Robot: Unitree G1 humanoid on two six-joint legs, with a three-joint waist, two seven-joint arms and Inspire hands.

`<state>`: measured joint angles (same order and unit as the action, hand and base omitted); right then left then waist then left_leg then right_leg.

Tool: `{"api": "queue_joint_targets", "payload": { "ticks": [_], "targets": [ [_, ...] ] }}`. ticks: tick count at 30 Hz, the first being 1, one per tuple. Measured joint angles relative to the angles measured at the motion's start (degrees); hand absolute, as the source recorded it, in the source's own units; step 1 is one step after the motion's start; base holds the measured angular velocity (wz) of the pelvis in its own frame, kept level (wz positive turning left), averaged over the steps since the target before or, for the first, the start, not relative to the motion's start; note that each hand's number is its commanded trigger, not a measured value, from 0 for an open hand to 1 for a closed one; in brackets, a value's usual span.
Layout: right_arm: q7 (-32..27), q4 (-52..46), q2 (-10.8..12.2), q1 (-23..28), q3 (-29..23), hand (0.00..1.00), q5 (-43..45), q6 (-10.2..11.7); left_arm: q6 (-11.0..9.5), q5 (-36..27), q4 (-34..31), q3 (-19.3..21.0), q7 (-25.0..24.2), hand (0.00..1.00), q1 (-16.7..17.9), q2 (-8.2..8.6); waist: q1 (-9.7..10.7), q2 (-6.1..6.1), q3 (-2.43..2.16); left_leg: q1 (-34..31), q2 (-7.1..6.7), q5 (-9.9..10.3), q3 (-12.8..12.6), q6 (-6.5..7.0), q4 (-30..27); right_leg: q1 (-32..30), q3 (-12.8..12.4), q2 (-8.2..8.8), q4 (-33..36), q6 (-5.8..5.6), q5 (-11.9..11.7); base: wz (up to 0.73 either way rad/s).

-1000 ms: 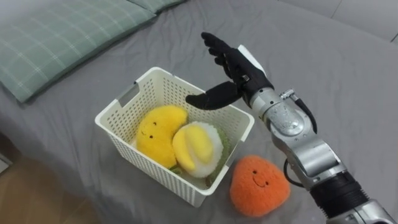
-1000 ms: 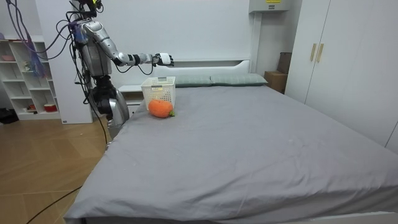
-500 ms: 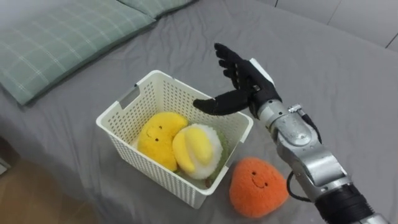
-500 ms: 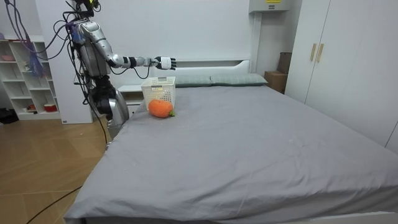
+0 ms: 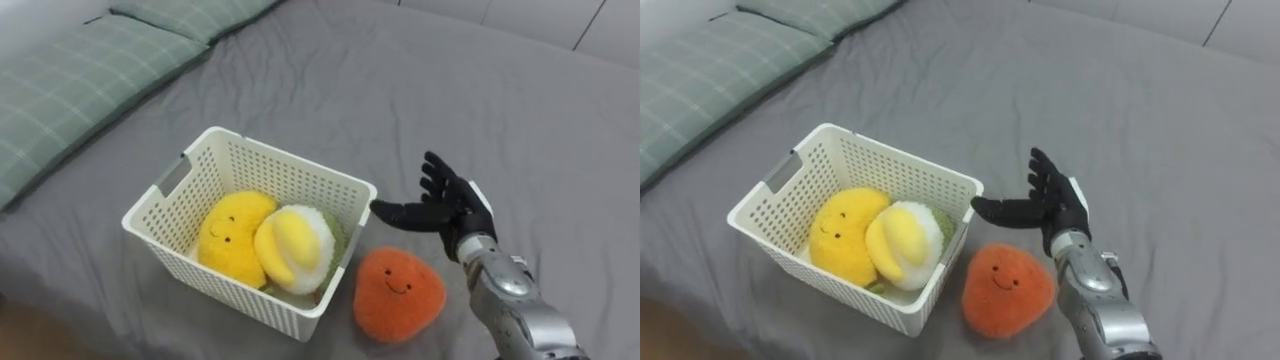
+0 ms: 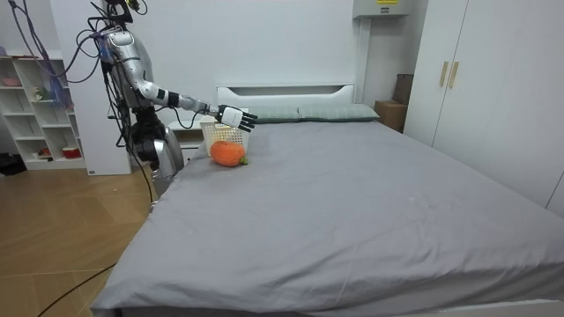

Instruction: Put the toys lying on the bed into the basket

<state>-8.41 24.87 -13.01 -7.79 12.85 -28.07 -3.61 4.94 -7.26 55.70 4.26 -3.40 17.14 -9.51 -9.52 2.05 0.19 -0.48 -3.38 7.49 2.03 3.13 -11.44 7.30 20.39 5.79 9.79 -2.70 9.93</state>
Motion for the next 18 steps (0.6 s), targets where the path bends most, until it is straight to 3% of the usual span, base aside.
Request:
{"api": "queue_joint_targets", "payload": {
  "ticks": [5, 18],
  "targets": [
    [-0.12, 3.64, 0.07, 0.26, -0.03, 0.00, -0.48, 0.10, 0.00, 0.13, -0.01, 0.12, 0.23, 0.00, 0.26, -0.03, 0.40, 0.27, 0.12, 0.13, -0.20, 0.13, -0.22, 0.08, 0.01, 0.15, -0.59, 0.01, -0.21, -0.20, 0.12, -0.01],
    [4.02, 12.62, 0.80, 1.36, 1.93, 0.00, 8.33, -0.09, 1.11, 0.34, 0.55, -0.06, 0.22, 0.00, 0.53, -0.08, 0.14, 0.56, 0.29, -0.02, -0.37, 0.55, 0.02, 0.29, -0.11, 0.43, -0.77, 0.01, -1.02, -0.60, 0.19, 0.00]
  ]
}}
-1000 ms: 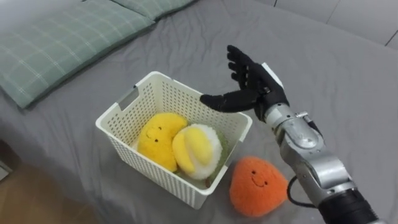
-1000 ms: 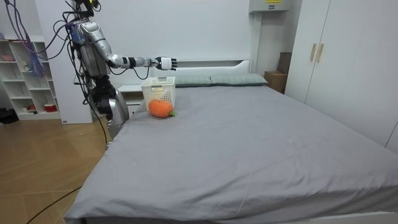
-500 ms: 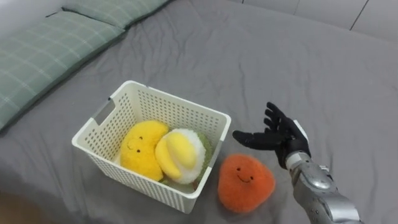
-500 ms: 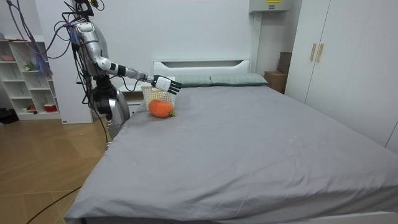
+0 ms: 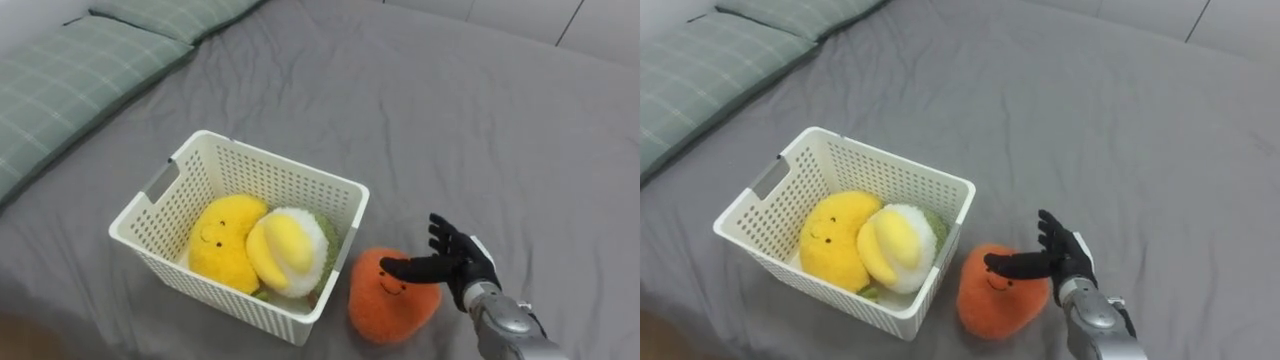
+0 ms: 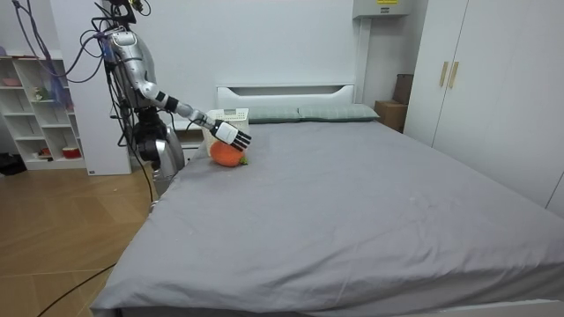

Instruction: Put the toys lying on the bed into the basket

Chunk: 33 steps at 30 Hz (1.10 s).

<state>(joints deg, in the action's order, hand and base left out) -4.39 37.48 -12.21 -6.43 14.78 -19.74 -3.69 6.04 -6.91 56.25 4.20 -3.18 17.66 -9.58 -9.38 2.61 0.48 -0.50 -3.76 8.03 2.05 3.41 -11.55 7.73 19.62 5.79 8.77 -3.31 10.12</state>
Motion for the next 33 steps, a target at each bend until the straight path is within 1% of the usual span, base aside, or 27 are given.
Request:
{"api": "queue_joint_targets", "payload": {
  "ticks": [1, 6, 7, 9, 12, 13, 14, 15, 16, 19, 22, 24, 29, 32, 33],
  "targets": [
    [0.18, 0.38, -0.01, 0.00, 0.23, 0.00, 0.73, -0.08, 0.05, 0.05, -0.06, -0.06, 0.01, 0.00, 0.00, 0.00, -0.02, -0.01, 0.00, -0.07, -0.03, 0.02, 0.13, 0.01, -0.10, 0.01, 0.14, 0.02, -0.01, 0.00, 0.00, 0.08],
    [2.29, 2.66, 0.20, 0.09, 1.16, 0.00, 12.07, -0.07, 0.09, 0.19, -0.17, -0.76, 0.01, 0.00, 0.59, 0.01, -0.41, 0.06, 0.02, -0.15, -0.07, 0.30, 0.20, 0.03, -0.25, 0.14, 0.16, 0.00, -0.14, -0.06, 0.03, 0.01],
    [2.51, 2.66, 0.22, 0.13, 1.38, 0.00, 13.22, -0.07, 0.09, 0.19, -0.16, -0.80, 0.00, 0.00, 0.60, 0.03, -0.40, 0.06, 0.02, -0.15, -0.07, 0.30, 0.20, 0.03, -0.25, 0.14, 0.14, 0.00, -0.14, -0.06, 0.04, 0.00],
    [3.77, 2.67, 0.41, 0.20, 1.85, 0.00, 19.29, -0.06, 0.09, 0.45, -0.05, -0.64, -0.30, 0.00, 0.37, 0.07, -0.56, 0.08, 0.00, -0.15, -0.06, 0.30, 0.20, 0.03, -0.25, 0.15, 0.20, 0.00, -0.14, -0.06, 0.04, 0.00],
    [4.77, 2.69, 0.72, 0.44, 2.05, 0.00, 24.80, -0.05, 0.14, 0.45, 0.16, -0.43, -0.33, 0.00, 0.18, 0.09, -0.73, 0.27, -0.13, -0.16, -0.10, 0.30, 0.61, 0.03, -0.26, 0.16, 0.28, 0.01, -0.15, -0.07, 0.05, 0.00],
    [4.82, 2.77, 0.78, 0.44, 2.08, 0.05, 25.58, -0.05, 0.24, 0.45, 0.16, -0.45, -0.32, 0.00, 0.14, 0.07, -0.77, 0.31, -0.14, -0.17, -0.12, 0.30, 0.69, 0.02, -0.27, 0.16, 0.30, 0.01, -0.15, -0.07, 0.05, 0.00],
    [4.99, 3.10, 0.78, 0.43, 2.15, 0.25, 27.20, -0.05, 0.43, 0.44, 0.20, -0.50, -0.32, 0.00, -0.08, 0.02, -0.96, 0.37, -0.16, -0.21, -0.19, 0.30, 0.93, 0.02, -0.28, 0.15, 0.38, 0.01, -0.15, -0.07, 0.05, 0.04],
    [5.15, 3.65, 0.79, 0.44, 2.15, 0.53, 28.27, -0.04, 0.53, 0.43, 0.22, -0.51, -0.32, 0.00, -0.30, 0.02, -1.19, 0.43, -0.20, -0.28, -0.26, 0.30, 1.20, 0.02, -0.31, 0.15, 0.51, 0.02, -0.17, -0.08, 0.06, 0.05],
    [5.23, 3.93, 0.79, 0.43, 2.15, 1.00, 28.79, -0.05, 0.56, 0.43, 0.25, -0.51, -0.32, 0.00, -0.40, 0.02, -1.35, 0.46, -0.21, -0.29, -0.28, 0.30, 1.25, 0.02, -0.32, 0.15, 0.54, 0.02, -0.17, -0.08, 0.06, 0.04],
    [5.31, 4.78, 0.78, 0.43, 2.10, 1.00, 30.65, -0.04, 0.59, 0.46, 0.79, -0.55, -0.27, 0.00, -0.63, 0.01, -1.72, 0.56, -0.20, -0.24, -0.74, 0.30, 1.70, 0.03, -0.33, 0.38, 0.93, 0.08, -0.21, -0.13, 0.10, 0.06],
    [4.37, 5.15, 0.71, 0.38, 2.04, 1.00, 31.74, -0.03, 0.65, 0.43, 1.09, -0.93, -0.04, 0.00, -0.60, -0.05, -2.03, 0.74, -0.13, -0.22, -0.76, 0.30, 1.80, 0.03, -0.33, 0.46, 0.96, 0.09, -0.21, -0.14, 0.12, 0.01],
    [3.92, 5.39, 0.68, 0.25, 2.04, 1.00, 32.22, -0.02, 0.69, 0.44, 1.12, -0.95, 0.01, 0.00, -0.56, -0.13, -2.12, 0.87, 0.01, -0.22, -0.79, 0.30, 1.84, 0.03, -0.33, 0.48, 0.97, 0.09, -0.21, -0.14, 0.12, 0.00],
    [4.36, 6.98, 0.85, 0.27, 2.14, 1.00, 33.29, -0.05, 0.70, 0.46, 1.14, -1.01, 0.03, 0.00, -0.60, -0.30, -2.16, 1.17, 0.18, -0.25, -0.86, 0.31, 1.86, 0.05, -0.34, 0.48, 0.95, 0.17, -0.21, -0.22, 0.17, 0.00],
    [4.59, 7.24, 1.18, 0.27, 2.15, 1.00, 33.34, -0.07, 1.02, 0.46, 1.13, -1.13, 0.01, 0.00, -0.62, -0.26, -2.15, 1.24, 0.50, -0.32, -0.88, 0.31, 1.87, 0.05, -0.37, 0.45, 0.96, 0.17, -0.21, -0.23, 0.18, 0.00],
    [4.60, 7.24, 1.23, 0.27, 2.15, 1.00, 33.47, -0.07, 1.09, 0.54, 1.11, -1.13, -0.05, 0.00, -0.62, -0.12, -2.15, 1.33, 0.55, -0.34, -0.87, 0.31, 1.88, 0.05, -0.37, 0.42, 0.96, 0.17, -0.21, -0.23, 0.18, 0.00]
  ]
}}
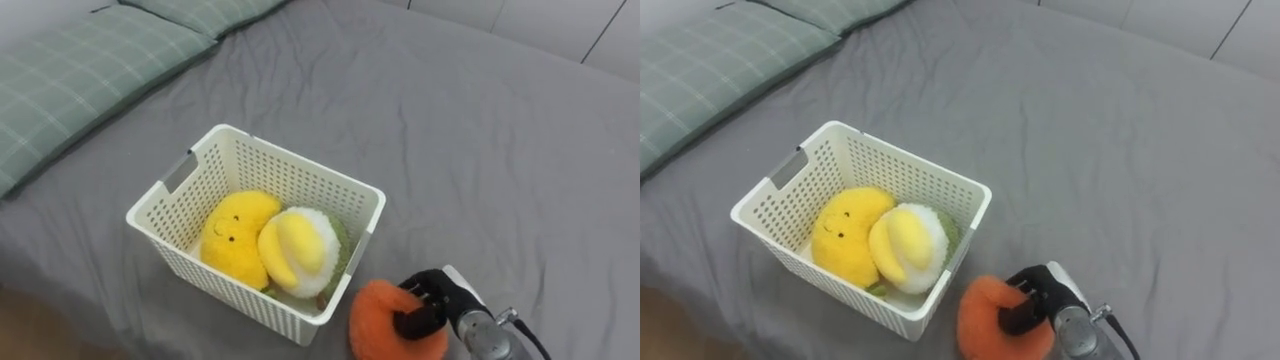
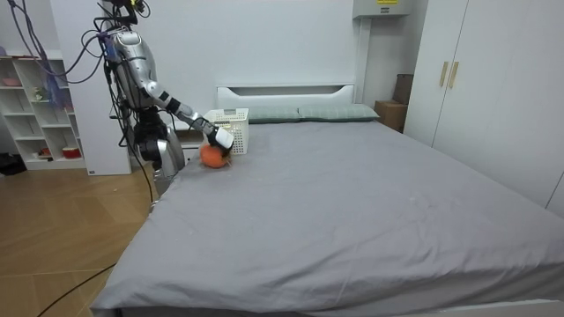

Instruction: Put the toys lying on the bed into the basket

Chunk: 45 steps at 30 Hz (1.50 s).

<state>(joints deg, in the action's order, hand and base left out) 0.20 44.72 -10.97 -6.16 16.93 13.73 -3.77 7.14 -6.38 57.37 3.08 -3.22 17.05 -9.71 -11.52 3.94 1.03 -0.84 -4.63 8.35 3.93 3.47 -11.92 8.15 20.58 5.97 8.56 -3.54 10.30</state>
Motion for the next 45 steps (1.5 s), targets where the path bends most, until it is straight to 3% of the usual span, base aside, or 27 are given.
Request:
{"api": "queue_joint_targets", "payload": {
  "ticks": [7, 13, 18, 23, 30, 45],
  "targets": [
    [0.12, -1.01, 0.19, -0.01, -0.01, 1.00, 0.23, -0.12, 0.08, 1.18, -0.23, -0.04, -0.26, 0.00, -0.01, 0.34, -0.07, 0.12, -0.06, -0.36, 0.03, 0.00, 0.05, 0.01, -0.27, -0.18, 0.02, -0.01, 0.02, 0.01, -0.01, 0.00],
    [-0.20, -8.82, -0.44, 0.02, -1.25, 1.00, 1.97, -1.54, 0.46, 2.24, -0.05, 0.30, -0.38, 0.00, -0.30, 0.32, 0.78, 0.41, -0.33, -0.55, 0.10, 0.09, -0.03, 0.13, -0.77, -0.10, -0.02, 0.00, 0.15, 0.00, -0.03, 0.00],
    [-1.97, -18.93, -1.74, 0.03, -7.34, 1.00, 1.00, -1.28, 0.44, 2.24, 0.20, 1.47, -1.34, 0.00, -0.06, 0.23, 2.41, -0.19, -0.58, 0.05, 0.14, 0.12, 0.05, 0.20, -0.79, 0.49, -0.17, 0.06, 0.18, -0.07, -0.09, 0.00],
    [-3.09, -27.89, -5.53, 0.02, -10.69, 1.00, -1.53, -1.26, 0.27, 2.23, -0.01, 2.67, -1.39, 0.00, 0.00, 0.17, 3.93, -0.61, -0.75, 0.61, 0.10, 0.19, -0.54, 0.25, -0.76, 0.96, -0.52, 0.03, 0.09, -0.09, -0.07, -0.03],
    [-7.52, -36.06, -6.32, 0.02, -16.22, 1.00, -1.02, -0.92, -0.65, 2.03, 0.33, 4.10, -1.17, 0.00, 0.21, -0.15, 5.16, -0.28, -0.72, 1.51, 0.67, 0.22, -2.33, 0.28, 0.16, 0.65, -2.30, -0.10, 0.17, -0.08, -0.08, -0.13],
    [-6.88, -51.17, -6.25, 0.01, -15.81, 1.00, 1.67, -1.33, -1.42, 1.56, 0.16, 4.76, -1.08, 0.00, 0.03, -0.21, 5.04, 0.50, -1.08, 0.74, 0.93, 0.36, -2.95, 0.30, 0.58, -1.11, -3.25, -0.07, 1.14, 0.02, -0.22, -0.04]
  ]
}}
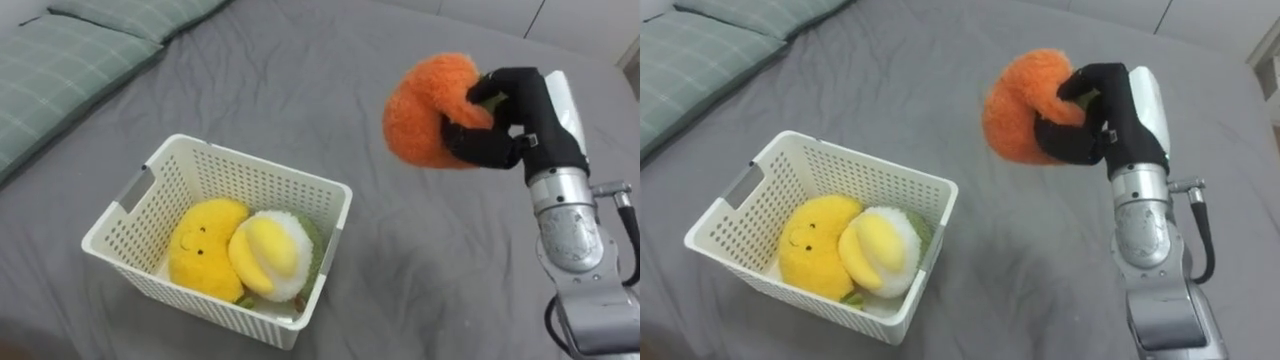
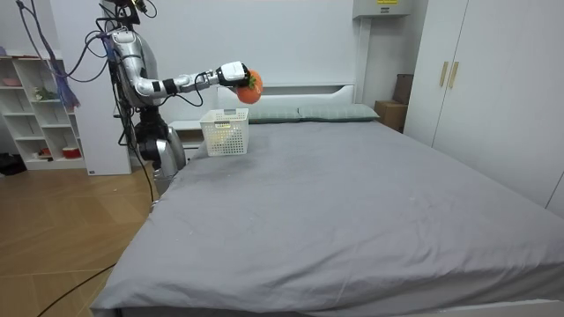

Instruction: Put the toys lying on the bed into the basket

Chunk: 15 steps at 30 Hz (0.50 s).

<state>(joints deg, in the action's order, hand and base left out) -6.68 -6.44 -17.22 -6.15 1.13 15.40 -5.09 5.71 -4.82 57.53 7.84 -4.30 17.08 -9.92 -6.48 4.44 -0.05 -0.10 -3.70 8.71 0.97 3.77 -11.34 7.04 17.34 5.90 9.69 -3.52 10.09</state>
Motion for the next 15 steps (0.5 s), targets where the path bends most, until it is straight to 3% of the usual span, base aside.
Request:
{"api": "queue_joint_targets", "payload": {
  "ticks": [5, 13, 15],
  "targets": [
    [2.54, -3.88, -0.04, 0.00, 0.64, 1.00, -1.18, -0.02, -0.83, 0.02, 2.06, -0.08, -0.06, 0.00, -0.80, 0.23, -1.27, -0.52, 0.26, 0.64, 0.02, 0.05, 0.23, 0.00, 0.05, 0.53, -0.25, -0.03, 0.17, 0.03, -0.02, -0.01],
    [8.28, -7.54, 0.20, -1.50, 7.46, 1.00, -2.14, -0.07, -0.80, 0.81, 1.26, -1.46, -0.29, 0.00, -2.29, 0.27, -2.73, -0.89, 0.42, -0.49, -0.18, 0.04, 1.69, -0.09, -0.53, 0.34, 0.24, -0.16, 0.13, 0.12, -0.08, 0.10],
    [9.59, -7.47, 0.19, -1.61, 8.89, 0.79, -2.00, -0.53, -0.76, 1.44, 0.50, -1.73, -0.30, 0.00, -2.70, 0.41, -3.73, -0.97, 0.48, -0.55, -0.26, 0.04, 1.97, -0.08, -0.48, 0.34, 0.40, -0.14, 0.06, 0.11, -0.08, 0.05]
  ]
}}
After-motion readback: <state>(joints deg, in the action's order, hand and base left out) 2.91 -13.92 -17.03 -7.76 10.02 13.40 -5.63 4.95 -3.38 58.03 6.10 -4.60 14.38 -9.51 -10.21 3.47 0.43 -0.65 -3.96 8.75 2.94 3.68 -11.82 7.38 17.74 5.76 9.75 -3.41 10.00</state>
